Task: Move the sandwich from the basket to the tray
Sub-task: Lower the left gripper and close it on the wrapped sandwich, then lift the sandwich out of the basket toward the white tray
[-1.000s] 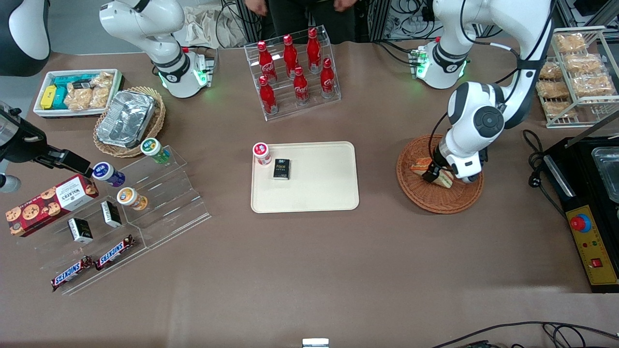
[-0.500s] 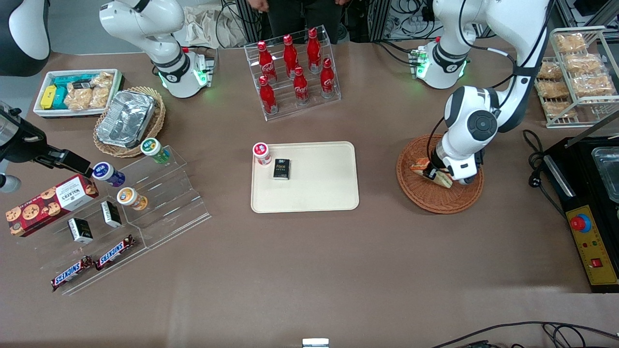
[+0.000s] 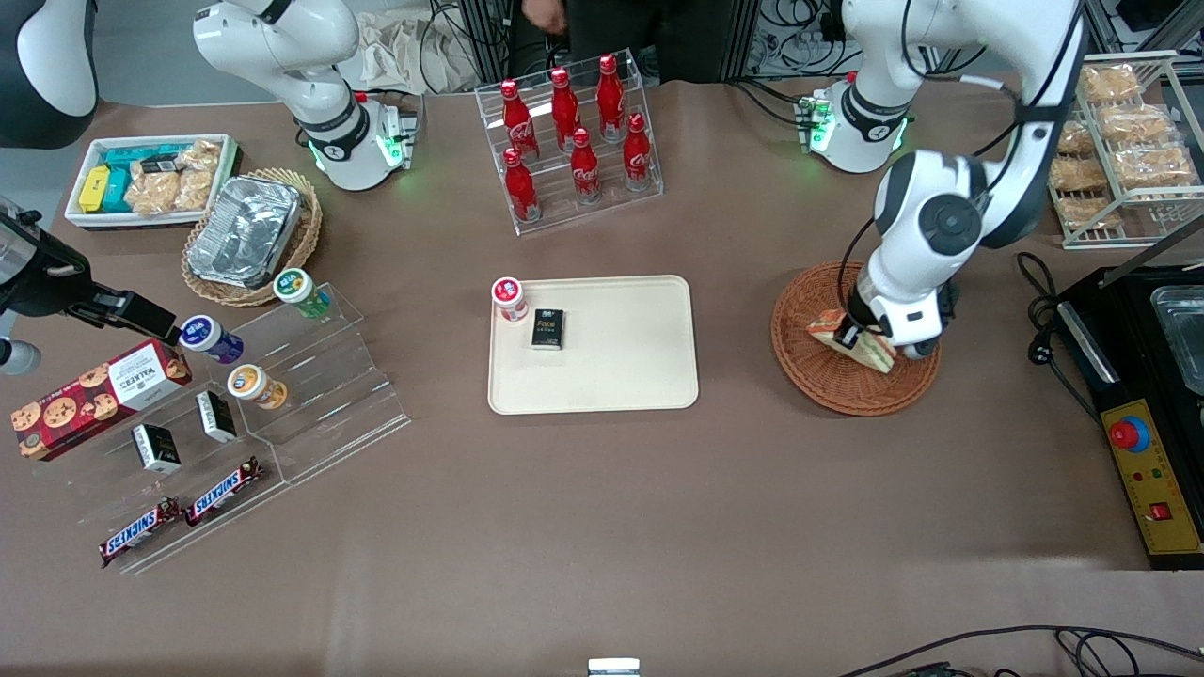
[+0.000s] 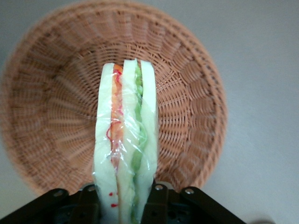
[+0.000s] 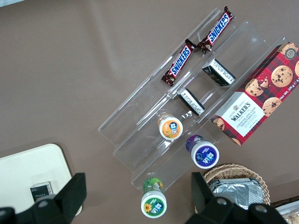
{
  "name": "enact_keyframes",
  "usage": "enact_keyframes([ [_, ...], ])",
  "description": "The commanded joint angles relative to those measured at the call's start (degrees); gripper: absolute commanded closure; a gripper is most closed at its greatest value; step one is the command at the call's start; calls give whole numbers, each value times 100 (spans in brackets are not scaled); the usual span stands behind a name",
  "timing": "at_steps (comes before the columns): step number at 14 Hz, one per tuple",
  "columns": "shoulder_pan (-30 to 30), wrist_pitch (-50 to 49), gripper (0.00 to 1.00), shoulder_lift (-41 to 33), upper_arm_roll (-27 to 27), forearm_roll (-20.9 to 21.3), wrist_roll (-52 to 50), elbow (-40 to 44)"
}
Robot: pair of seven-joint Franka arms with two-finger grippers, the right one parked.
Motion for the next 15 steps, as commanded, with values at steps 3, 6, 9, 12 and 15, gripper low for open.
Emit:
enact_keyframes([
  [3, -65, -2468, 100, -318, -97, 24, 865, 1721],
  [6, -48, -2611, 100, -669, -97, -221, 1936, 1882],
  [9, -74, -2594, 100, -687, -315, -459, 3026, 1900],
  [12, -100, -2515, 100, -583, -623, -942, 3302, 2040],
  [15, -162, -2471, 100, -223, -1062, -987, 3485, 2373],
])
